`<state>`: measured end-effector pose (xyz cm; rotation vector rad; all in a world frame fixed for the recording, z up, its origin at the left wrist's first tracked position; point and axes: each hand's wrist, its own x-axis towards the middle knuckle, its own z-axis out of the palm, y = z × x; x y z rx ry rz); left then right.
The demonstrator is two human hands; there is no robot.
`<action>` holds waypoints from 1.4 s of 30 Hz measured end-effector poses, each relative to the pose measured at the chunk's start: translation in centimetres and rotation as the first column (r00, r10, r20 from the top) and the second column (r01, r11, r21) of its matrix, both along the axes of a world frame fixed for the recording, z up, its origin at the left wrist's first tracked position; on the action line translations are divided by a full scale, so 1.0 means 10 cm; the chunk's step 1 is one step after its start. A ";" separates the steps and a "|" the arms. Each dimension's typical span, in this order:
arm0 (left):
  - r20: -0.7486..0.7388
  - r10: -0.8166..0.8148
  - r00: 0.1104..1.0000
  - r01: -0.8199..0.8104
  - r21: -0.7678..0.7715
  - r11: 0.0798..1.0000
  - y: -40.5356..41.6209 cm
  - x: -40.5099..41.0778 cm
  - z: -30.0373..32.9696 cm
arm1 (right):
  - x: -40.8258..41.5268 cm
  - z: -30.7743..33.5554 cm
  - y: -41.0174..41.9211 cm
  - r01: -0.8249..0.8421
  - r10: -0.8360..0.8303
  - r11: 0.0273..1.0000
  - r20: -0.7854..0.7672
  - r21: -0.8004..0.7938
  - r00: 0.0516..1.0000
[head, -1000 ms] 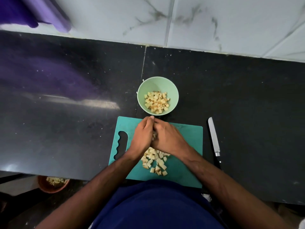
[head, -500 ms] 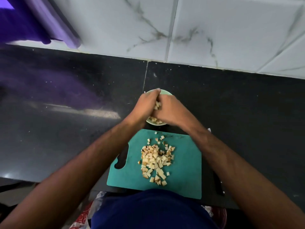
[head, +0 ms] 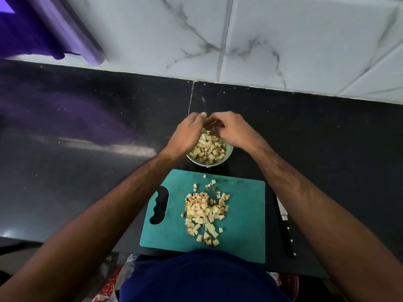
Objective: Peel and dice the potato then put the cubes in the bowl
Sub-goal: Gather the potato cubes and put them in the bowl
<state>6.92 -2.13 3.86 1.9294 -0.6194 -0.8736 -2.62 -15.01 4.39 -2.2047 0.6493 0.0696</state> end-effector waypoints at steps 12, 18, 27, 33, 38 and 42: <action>0.503 -0.240 0.830 0.222 0.098 0.970 1.54 -0.67 -0.82 | -1.51 -0.70 0.73 0.141 -0.143 0.986 0.019 0.094 0.990; 0.562 -0.335 0.756 0.142 0.359 0.923 1.14 -0.70 -1.05 | -1.07 -1.06 0.92 0.211 -0.233 0.950 -0.073 -0.229 0.970; 0.501 -0.304 0.810 0.108 0.383 0.917 0.89 -0.74 -1.07 | -0.86 -1.00 1.05 0.292 -0.306 0.950 -0.146 -0.111 0.941; 0.447 -0.217 0.868 0.068 0.327 0.943 0.85 -0.75 -1.06 | -0.84 -0.98 1.06 0.348 -0.351 0.936 -0.183 -0.053 0.918; 0.385 -0.142 0.912 0.008 0.329 0.944 0.77 -0.66 -1.05 | -0.77 -0.96 1.06 0.407 -0.396 0.913 -0.202 0.015 0.896; 0.449 -0.233 0.863 0.150 0.213 0.966 0.95 -0.68 -1.11 | -0.97 -1.02 1.04 0.268 -0.267 0.963 -0.107 -0.001 0.958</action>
